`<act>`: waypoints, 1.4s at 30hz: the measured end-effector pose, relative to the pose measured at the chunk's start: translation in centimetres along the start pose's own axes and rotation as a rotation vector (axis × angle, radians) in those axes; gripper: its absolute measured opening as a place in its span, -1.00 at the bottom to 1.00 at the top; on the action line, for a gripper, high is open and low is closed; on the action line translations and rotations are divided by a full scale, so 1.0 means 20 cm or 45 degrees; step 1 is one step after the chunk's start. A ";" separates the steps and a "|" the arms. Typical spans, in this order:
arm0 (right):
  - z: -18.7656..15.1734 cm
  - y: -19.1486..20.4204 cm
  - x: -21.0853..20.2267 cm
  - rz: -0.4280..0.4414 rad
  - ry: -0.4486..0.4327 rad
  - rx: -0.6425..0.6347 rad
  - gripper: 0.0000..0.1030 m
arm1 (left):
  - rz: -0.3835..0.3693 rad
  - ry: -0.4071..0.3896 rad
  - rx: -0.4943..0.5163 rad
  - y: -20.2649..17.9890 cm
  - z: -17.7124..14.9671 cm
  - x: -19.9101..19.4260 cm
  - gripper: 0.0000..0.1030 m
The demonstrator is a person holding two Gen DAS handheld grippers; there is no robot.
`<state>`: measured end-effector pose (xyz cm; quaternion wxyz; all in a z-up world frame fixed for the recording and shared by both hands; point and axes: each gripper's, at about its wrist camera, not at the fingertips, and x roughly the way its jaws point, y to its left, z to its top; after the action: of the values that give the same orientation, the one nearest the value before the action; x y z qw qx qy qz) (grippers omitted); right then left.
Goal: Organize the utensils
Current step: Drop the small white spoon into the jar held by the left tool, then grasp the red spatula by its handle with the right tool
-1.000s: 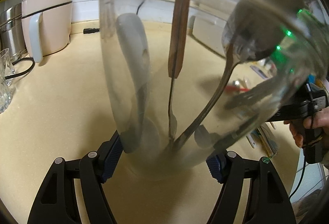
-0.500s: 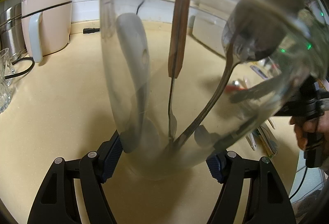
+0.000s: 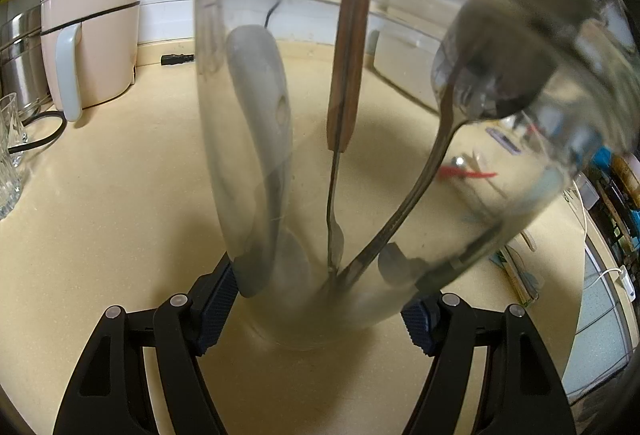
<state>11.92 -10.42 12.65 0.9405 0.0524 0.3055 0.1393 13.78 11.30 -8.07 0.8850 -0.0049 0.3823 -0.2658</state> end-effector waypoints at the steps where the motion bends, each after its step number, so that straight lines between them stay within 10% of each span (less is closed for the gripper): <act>1: 0.04 0.03 -0.02 0.044 -0.019 -0.003 -0.54 | 0.000 0.000 0.000 0.00 0.00 0.00 0.47; 8: 0.06 0.29 0.11 0.236 0.060 -0.088 -0.54 | 0.000 0.000 0.000 0.00 0.00 0.00 0.47; 23: -0.15 0.31 0.32 0.189 0.270 -0.092 -0.38 | -0.001 0.000 -0.001 0.00 0.00 0.00 0.47; 28: -0.10 0.07 0.16 0.136 0.188 0.031 -0.36 | 0.000 0.000 0.000 -0.01 0.00 0.00 0.48; 34: -0.16 -0.49 0.03 -0.175 0.199 0.213 -0.36 | -0.001 0.000 -0.001 -0.01 -0.01 0.01 0.48; 42: -0.46 -0.79 0.23 -0.239 0.512 0.217 -0.36 | -0.001 0.000 -0.001 -0.01 -0.01 0.01 0.48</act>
<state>13.67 -24.04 -0.15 0.8617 0.0741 0.5010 0.0328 13.72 11.16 -8.21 0.8849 -0.0055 0.3824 -0.2660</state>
